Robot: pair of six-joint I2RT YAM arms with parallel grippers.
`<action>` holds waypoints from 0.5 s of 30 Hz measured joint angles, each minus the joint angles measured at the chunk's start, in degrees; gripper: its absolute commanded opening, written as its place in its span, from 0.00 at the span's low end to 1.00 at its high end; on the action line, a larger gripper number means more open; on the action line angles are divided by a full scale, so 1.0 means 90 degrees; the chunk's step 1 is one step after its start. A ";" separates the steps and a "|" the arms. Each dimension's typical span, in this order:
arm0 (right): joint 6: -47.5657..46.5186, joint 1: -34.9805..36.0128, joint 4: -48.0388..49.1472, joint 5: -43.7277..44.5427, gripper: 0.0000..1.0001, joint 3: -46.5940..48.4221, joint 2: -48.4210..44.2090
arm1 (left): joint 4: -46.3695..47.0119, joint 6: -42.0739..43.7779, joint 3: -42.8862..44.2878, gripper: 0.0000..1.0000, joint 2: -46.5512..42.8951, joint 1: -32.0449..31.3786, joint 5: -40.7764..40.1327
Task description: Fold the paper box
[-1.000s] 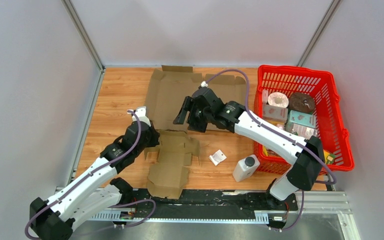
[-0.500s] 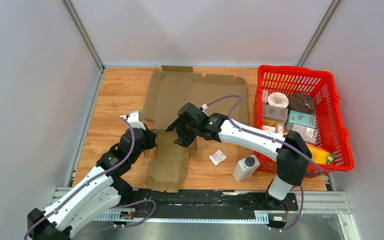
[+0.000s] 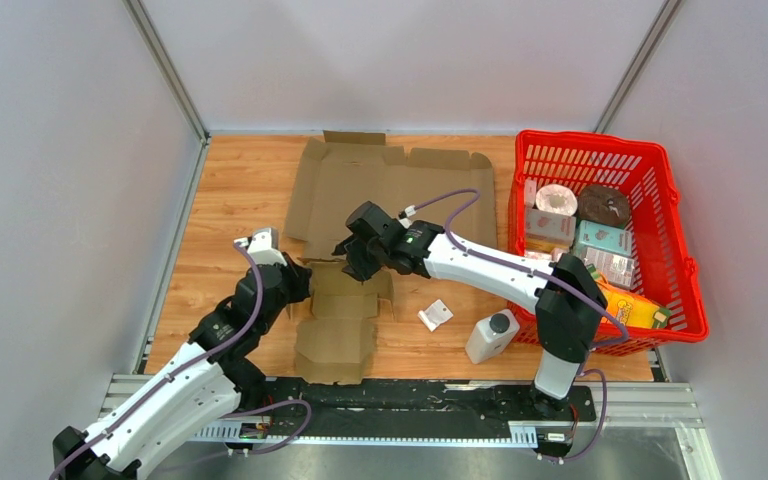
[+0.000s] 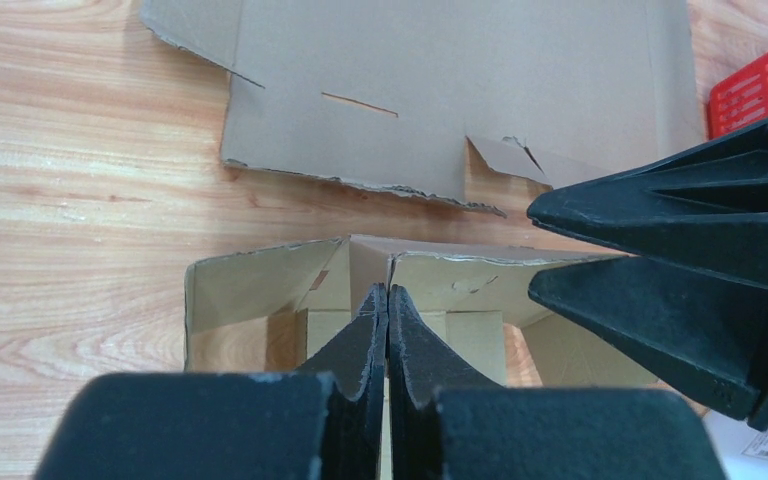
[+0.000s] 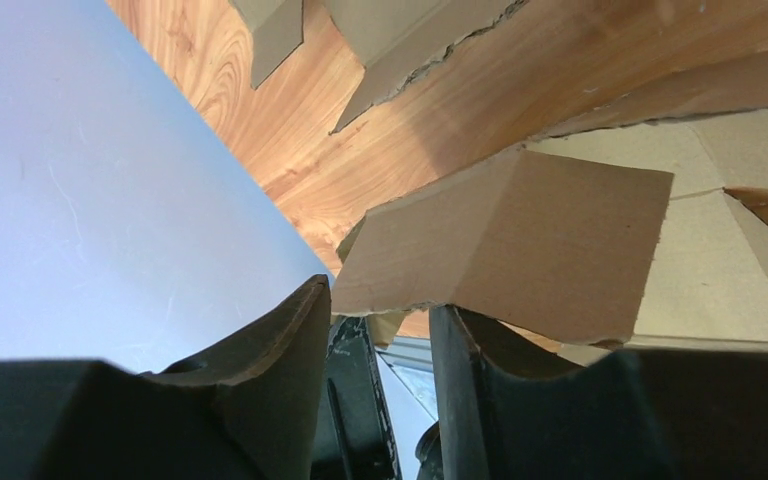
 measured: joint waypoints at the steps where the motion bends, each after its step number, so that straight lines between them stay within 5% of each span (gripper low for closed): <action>1: 0.0027 0.0000 -0.0002 0.0012 0.39 0.0019 0.0044 | -0.0002 0.0000 -0.0017 0.03 -0.0027 -0.0002 -0.0007; 11: 0.0046 0.0000 0.0085 0.0070 0.15 0.0029 0.0216 | 0.0000 0.0015 -0.0153 0.09 -0.0304 -0.0005 -0.0010; 15: 0.0044 -0.0010 0.0316 0.0097 0.05 -0.0073 0.0211 | -0.0010 0.0049 -0.0189 0.33 -0.0376 -0.0005 0.0112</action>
